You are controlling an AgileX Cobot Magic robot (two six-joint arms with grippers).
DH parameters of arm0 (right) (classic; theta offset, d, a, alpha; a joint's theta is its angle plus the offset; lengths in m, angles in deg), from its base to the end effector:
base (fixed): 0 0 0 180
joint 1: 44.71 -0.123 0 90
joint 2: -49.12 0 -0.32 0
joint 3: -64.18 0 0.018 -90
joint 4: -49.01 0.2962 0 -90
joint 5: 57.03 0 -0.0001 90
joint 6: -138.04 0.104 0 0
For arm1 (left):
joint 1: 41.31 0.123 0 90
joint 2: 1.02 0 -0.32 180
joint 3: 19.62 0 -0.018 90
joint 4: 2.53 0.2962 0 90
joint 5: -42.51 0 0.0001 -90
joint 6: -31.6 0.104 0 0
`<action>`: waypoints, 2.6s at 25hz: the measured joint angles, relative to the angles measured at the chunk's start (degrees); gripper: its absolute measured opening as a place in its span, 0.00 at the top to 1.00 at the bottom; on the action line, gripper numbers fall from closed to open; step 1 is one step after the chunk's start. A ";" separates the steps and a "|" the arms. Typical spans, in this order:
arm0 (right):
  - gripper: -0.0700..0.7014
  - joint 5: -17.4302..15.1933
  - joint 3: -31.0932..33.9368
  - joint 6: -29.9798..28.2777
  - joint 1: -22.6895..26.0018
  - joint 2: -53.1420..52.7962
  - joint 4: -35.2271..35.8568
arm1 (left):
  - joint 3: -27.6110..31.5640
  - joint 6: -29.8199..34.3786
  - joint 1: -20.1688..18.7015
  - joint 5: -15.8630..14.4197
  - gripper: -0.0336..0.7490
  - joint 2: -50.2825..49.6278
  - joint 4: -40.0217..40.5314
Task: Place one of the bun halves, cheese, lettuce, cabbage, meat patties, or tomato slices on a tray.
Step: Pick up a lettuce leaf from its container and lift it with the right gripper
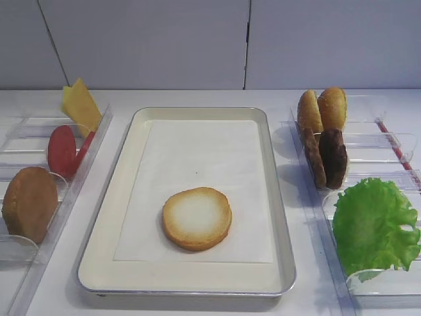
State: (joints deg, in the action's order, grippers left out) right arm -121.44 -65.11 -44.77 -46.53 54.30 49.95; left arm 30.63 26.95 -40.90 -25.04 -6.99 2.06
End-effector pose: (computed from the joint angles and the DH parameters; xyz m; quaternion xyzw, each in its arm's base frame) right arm 0.0061 0.0017 0.2804 -0.0356 0.8666 0.0039 0.4978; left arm 0.0041 0.0077 0.2783 -0.0429 0.8803 0.0224 0.4720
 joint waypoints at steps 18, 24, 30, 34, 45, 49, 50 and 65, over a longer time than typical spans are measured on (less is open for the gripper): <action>0.20 -0.89 -8.01 -2.63 0.00 10.89 15.53 | 0.00 -0.10 0.00 0.00 0.45 0.00 0.00; 0.20 -2.12 -16.31 -2.75 0.00 24.30 23.74 | 0.00 -0.10 0.00 0.00 0.45 0.00 0.00; 0.20 -4.59 -18.61 -3.94 0.00 36.35 29.03 | 0.00 -0.10 0.00 0.00 0.45 0.00 0.00; 0.20 -5.19 -18.61 -5.82 0.00 44.85 31.48 | 0.00 -0.10 0.00 0.00 0.45 0.00 0.00; 0.20 -2.33 -18.61 -9.79 0.00 59.61 31.86 | 0.00 -0.10 0.00 0.00 0.45 0.00 0.00; 0.20 -1.27 -18.71 -11.46 0.00 63.48 32.97 | 0.00 -0.10 0.00 0.00 0.45 0.00 0.00; 0.20 -1.27 -18.71 -11.61 0.00 64.23 33.06 | 0.00 -0.10 0.00 0.00 0.45 0.00 0.00; 0.21 2.17 -18.71 -14.95 0.00 72.27 33.89 | 0.00 -0.10 0.00 0.00 0.45 0.00 0.00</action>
State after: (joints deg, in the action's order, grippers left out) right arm -119.27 -83.82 -59.71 -46.53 126.57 83.84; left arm 30.63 26.85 -40.90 -25.04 -6.99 2.06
